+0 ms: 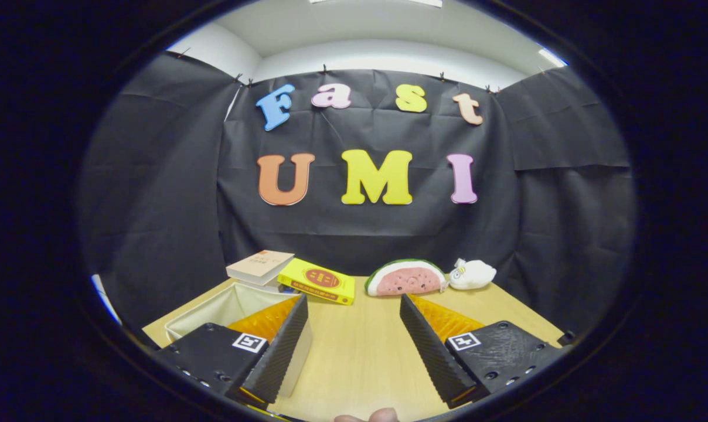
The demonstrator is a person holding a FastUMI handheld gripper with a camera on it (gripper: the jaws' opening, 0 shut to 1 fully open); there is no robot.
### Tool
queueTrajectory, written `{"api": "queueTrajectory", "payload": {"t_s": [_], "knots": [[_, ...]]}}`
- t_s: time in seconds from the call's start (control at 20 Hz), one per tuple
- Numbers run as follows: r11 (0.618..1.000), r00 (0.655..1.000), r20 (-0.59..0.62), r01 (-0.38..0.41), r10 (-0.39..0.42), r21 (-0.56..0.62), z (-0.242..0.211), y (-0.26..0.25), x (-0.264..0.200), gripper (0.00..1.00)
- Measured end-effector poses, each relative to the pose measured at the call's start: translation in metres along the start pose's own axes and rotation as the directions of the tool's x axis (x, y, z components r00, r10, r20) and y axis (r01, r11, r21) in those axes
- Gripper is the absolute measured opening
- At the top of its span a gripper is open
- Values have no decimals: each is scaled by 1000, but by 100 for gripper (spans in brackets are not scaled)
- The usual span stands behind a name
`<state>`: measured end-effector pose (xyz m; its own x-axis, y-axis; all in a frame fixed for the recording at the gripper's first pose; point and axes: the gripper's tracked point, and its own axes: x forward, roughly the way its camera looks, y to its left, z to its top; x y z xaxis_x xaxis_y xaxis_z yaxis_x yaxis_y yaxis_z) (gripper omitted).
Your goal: Open the storage box then place both shoes into the box .Put the left shoe in first, then the right shoe, with the right side of both shoes facing outward in a uniform manner.
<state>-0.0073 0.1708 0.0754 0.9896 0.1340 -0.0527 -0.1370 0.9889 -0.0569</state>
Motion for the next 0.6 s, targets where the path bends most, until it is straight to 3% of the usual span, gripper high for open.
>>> {"api": "queueTrajectory", "payload": {"t_s": [0.15, 0.6], "knots": [[999, 999, -1, -35, 35, 34, -3, 6, -12, 96], [995, 1000, 13, -24, 23, 98, 3, -6, -21, 95]]}}
